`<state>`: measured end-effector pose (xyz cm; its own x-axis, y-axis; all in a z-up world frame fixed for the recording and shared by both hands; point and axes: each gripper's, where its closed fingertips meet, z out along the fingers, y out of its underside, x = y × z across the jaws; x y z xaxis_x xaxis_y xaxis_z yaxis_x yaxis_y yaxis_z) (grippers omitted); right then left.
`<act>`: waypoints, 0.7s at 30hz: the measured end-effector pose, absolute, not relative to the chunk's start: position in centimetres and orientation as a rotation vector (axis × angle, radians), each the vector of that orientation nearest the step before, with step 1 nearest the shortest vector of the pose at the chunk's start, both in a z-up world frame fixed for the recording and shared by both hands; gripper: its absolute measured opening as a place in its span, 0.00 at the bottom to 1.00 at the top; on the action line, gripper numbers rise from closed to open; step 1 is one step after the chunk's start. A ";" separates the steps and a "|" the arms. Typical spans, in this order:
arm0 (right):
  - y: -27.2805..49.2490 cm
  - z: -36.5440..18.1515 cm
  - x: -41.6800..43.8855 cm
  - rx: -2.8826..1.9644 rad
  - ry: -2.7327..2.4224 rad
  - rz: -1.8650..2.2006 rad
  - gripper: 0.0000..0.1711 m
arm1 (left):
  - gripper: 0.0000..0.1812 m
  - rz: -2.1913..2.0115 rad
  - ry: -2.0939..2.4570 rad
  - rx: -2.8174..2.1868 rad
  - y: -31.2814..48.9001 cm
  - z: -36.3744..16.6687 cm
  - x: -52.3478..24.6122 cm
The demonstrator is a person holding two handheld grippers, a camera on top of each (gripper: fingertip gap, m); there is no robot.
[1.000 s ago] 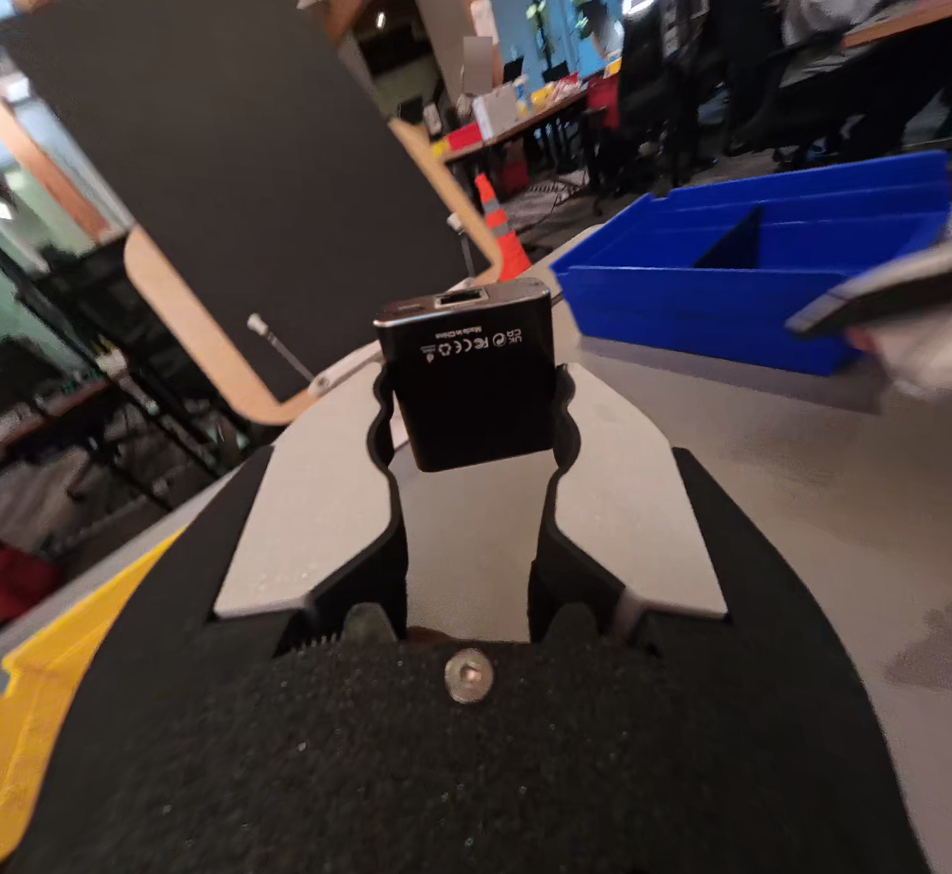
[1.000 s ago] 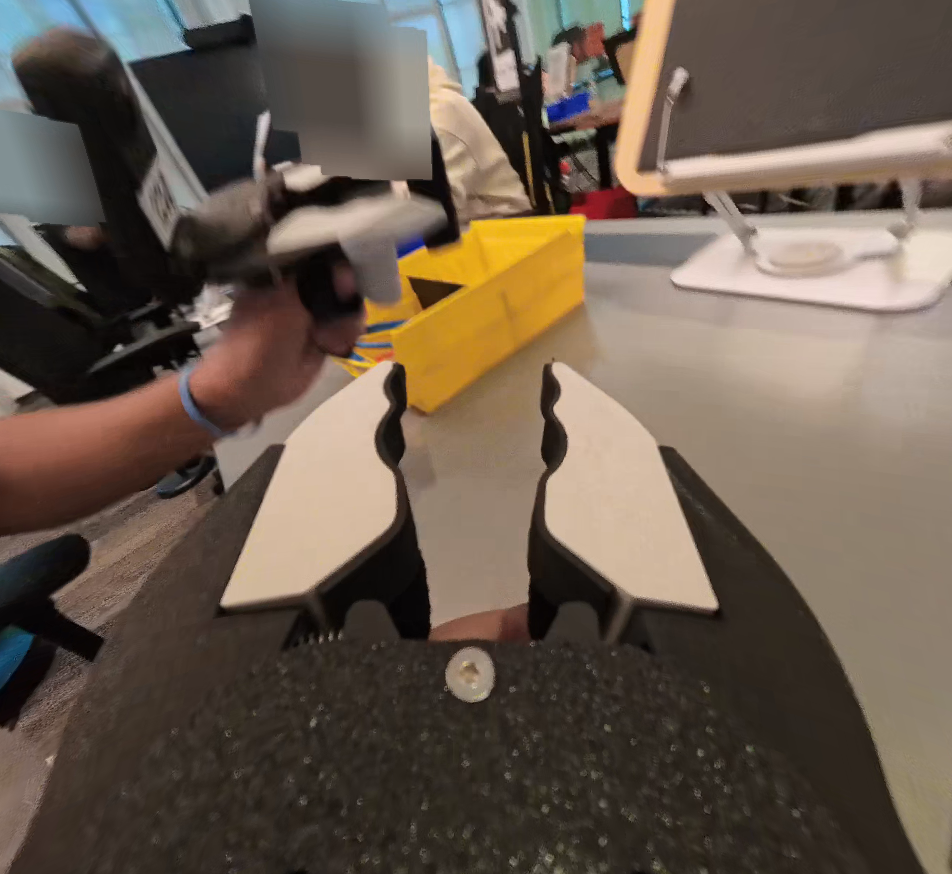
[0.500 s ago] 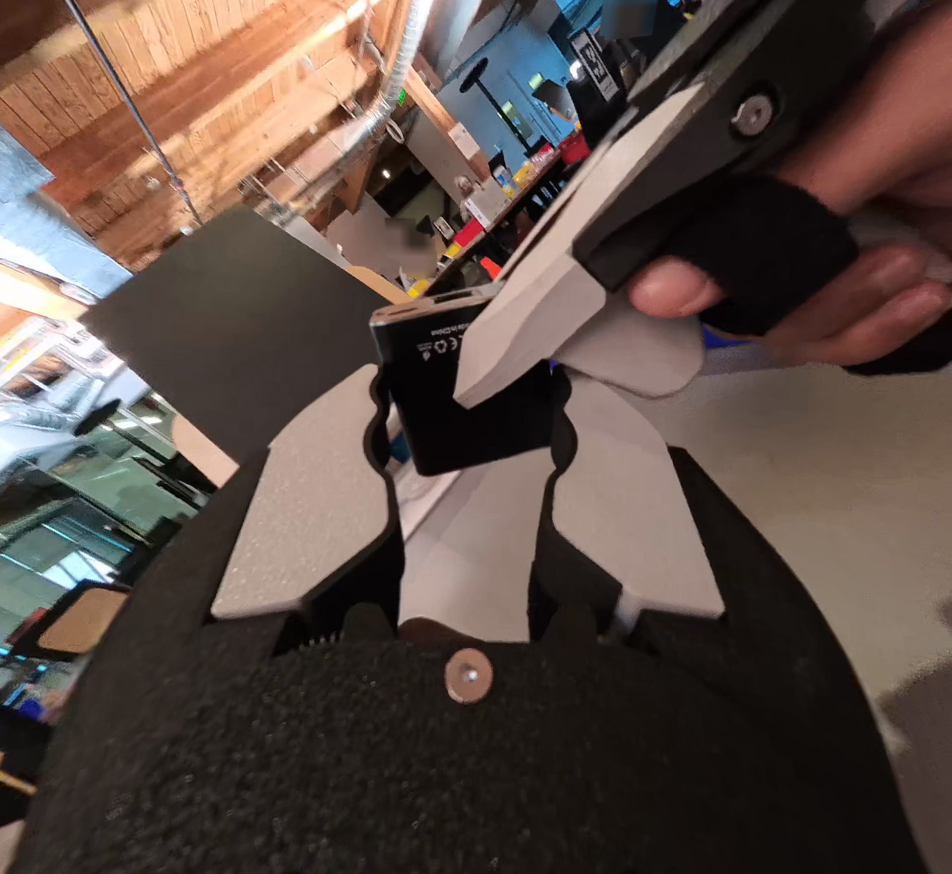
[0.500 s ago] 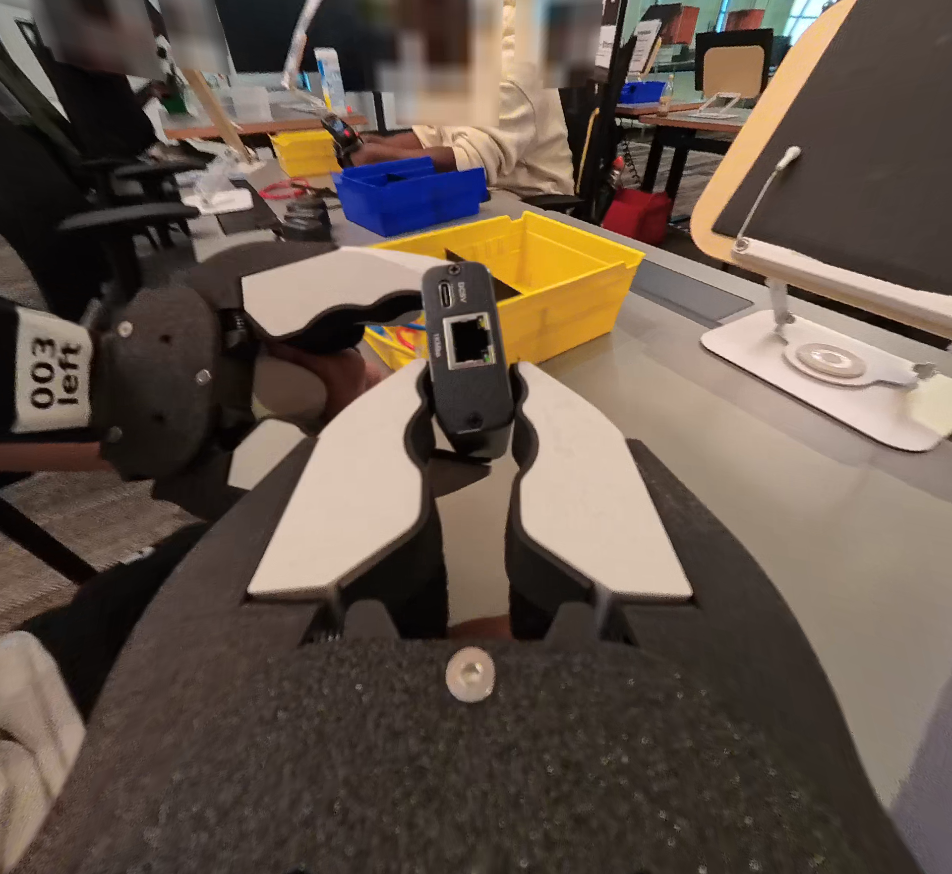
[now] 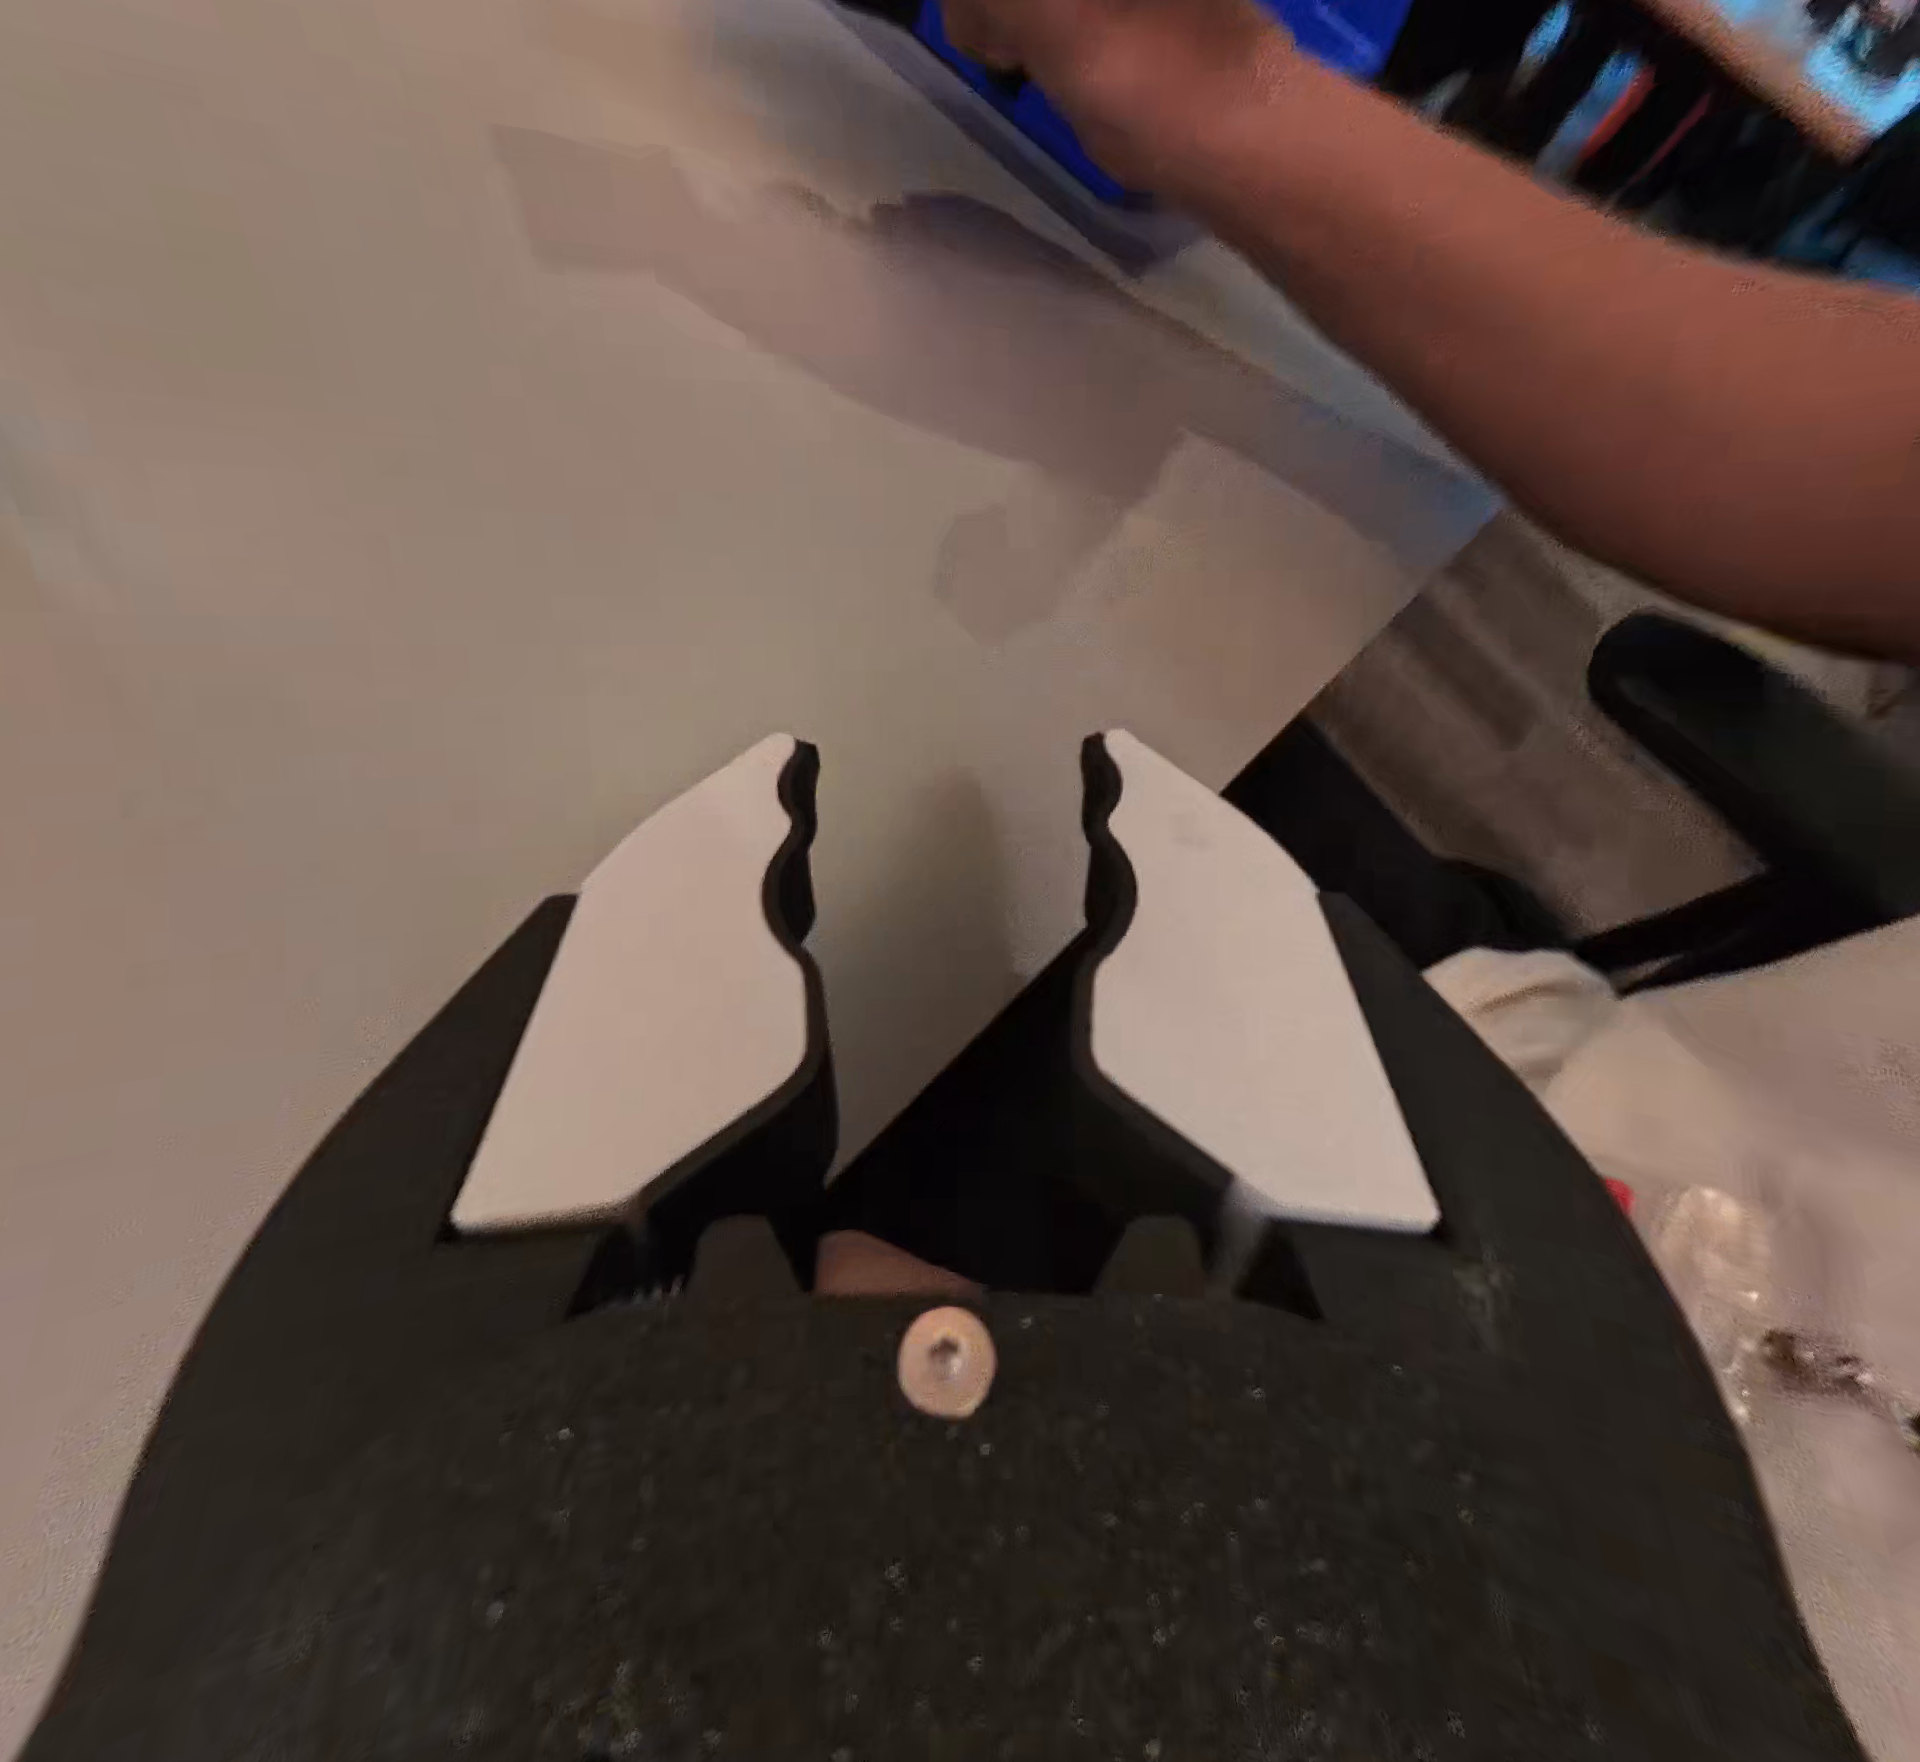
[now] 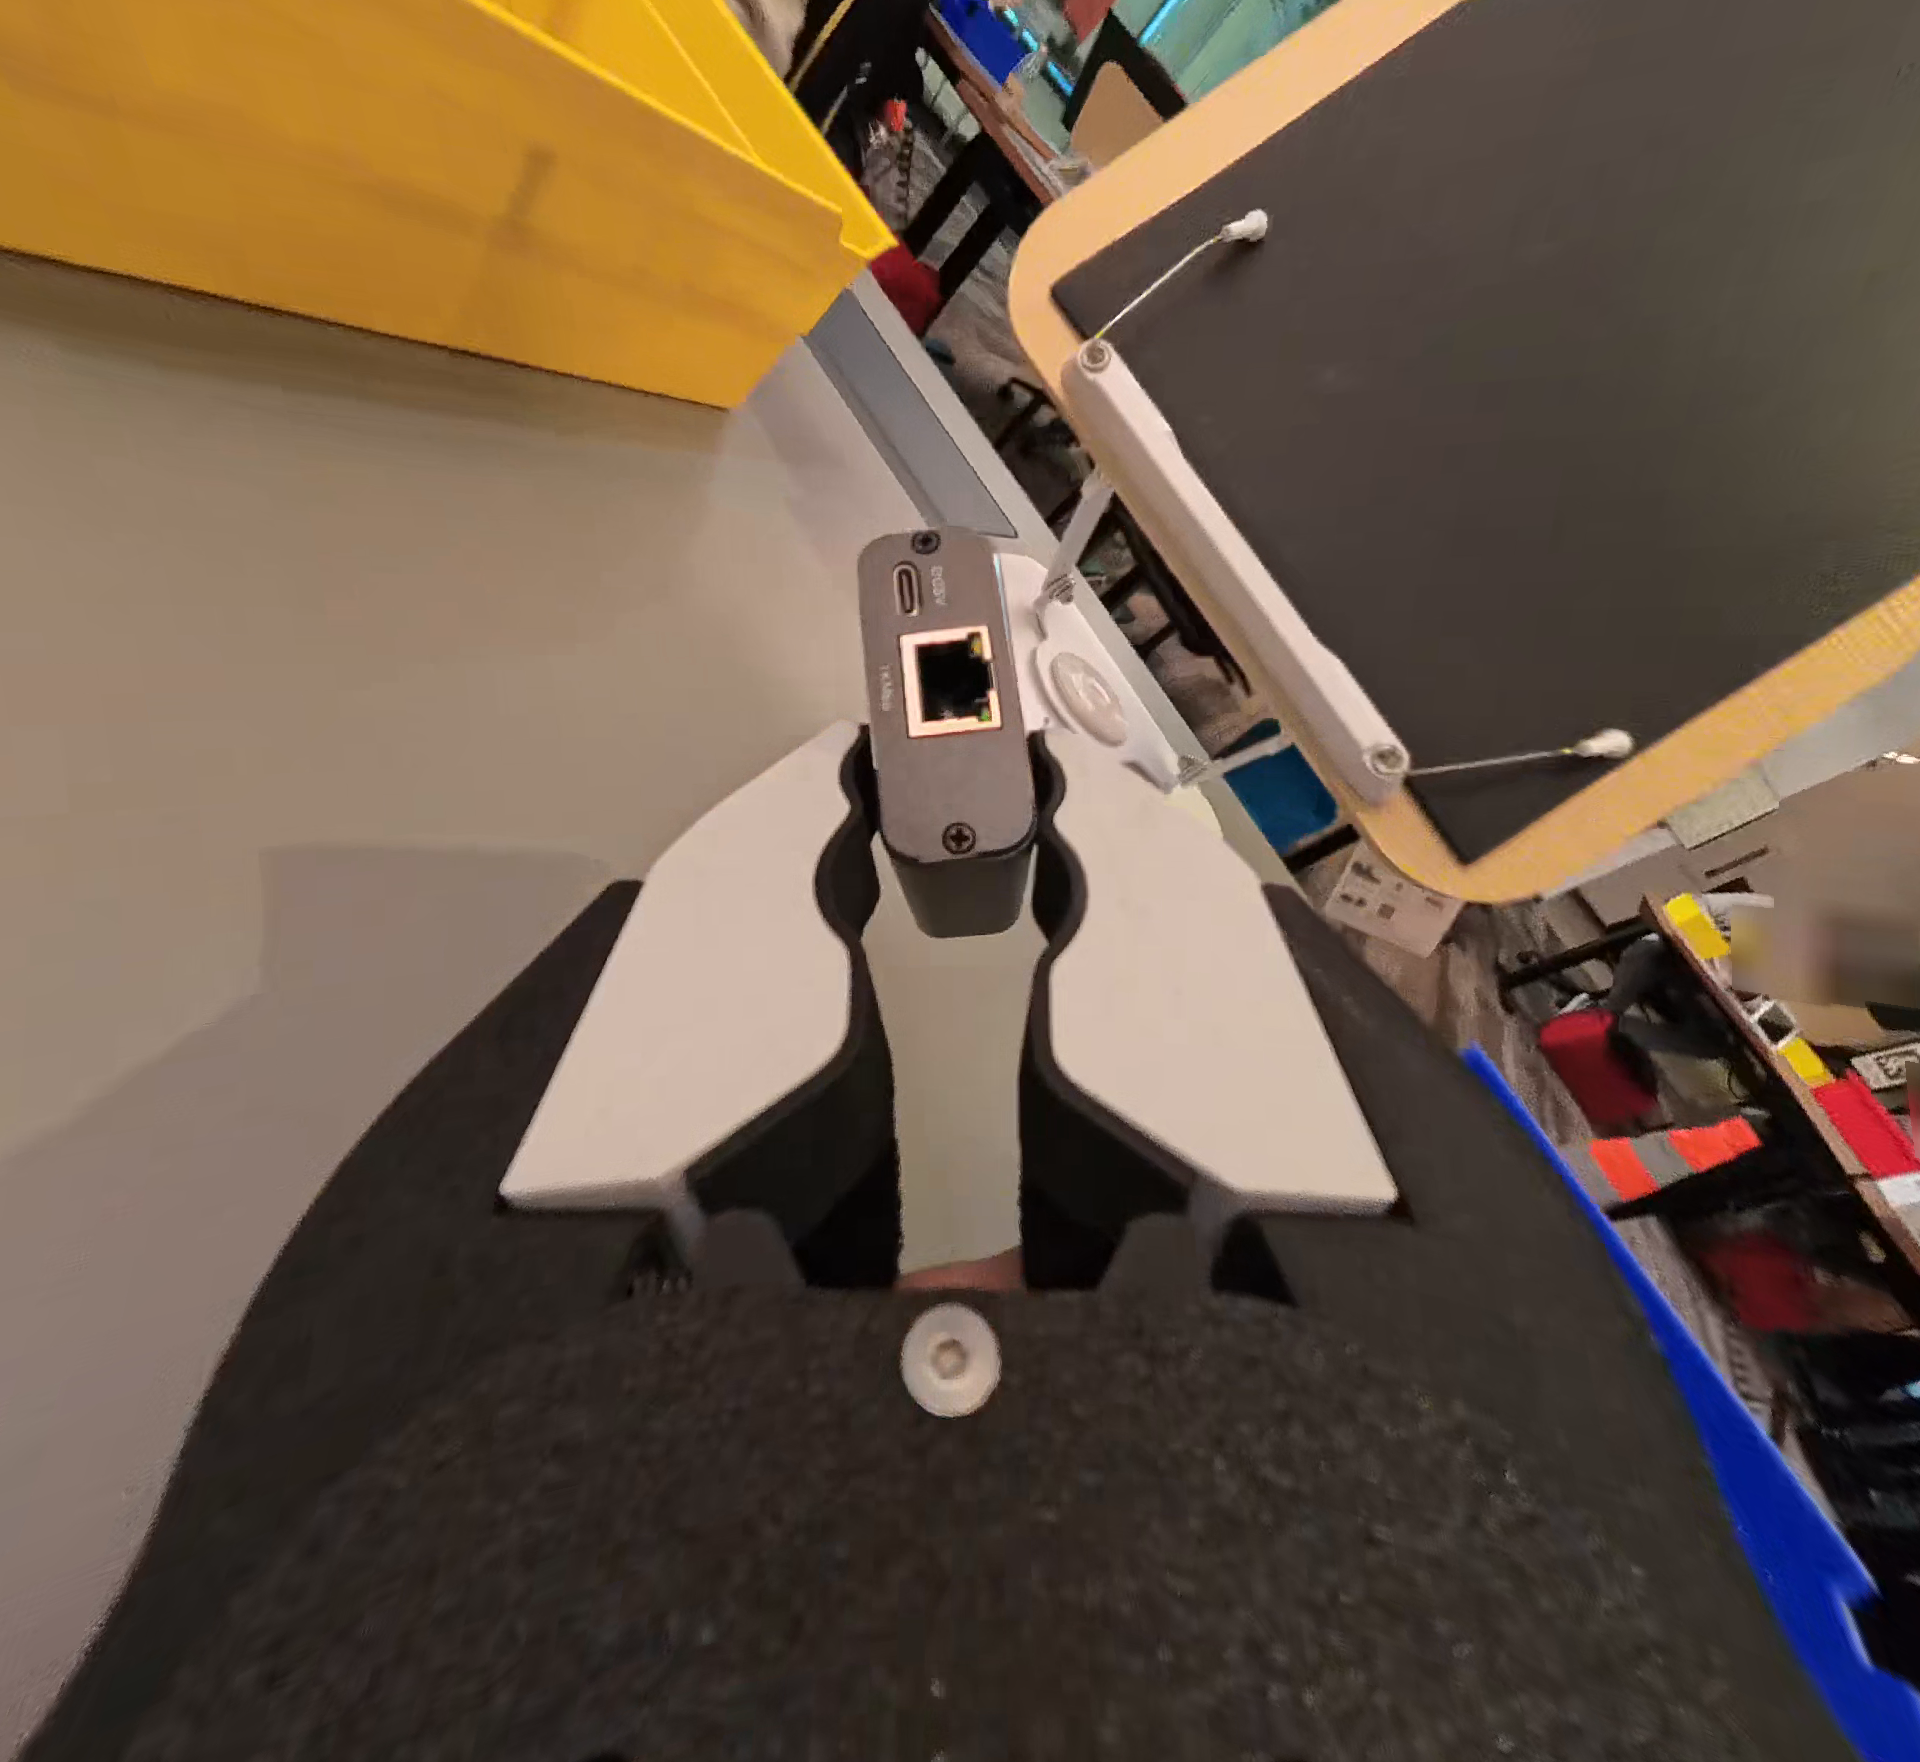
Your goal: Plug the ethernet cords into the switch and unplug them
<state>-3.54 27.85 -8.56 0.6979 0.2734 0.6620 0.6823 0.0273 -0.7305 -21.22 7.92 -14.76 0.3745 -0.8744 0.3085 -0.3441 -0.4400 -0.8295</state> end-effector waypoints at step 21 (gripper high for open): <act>31.9 -10.8 -4.2 -1.419 -0.854 -0.405 0.15 | 0.19 -0.529 1.276 -1.925 20.3 -12.5 -28.2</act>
<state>-4.17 31.91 -10.77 0.6519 0.2374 0.7202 0.7077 0.1507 -0.6903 -28.17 20.26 -12.48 0.4168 -0.9068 -0.0641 -0.5952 -0.2189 -0.7732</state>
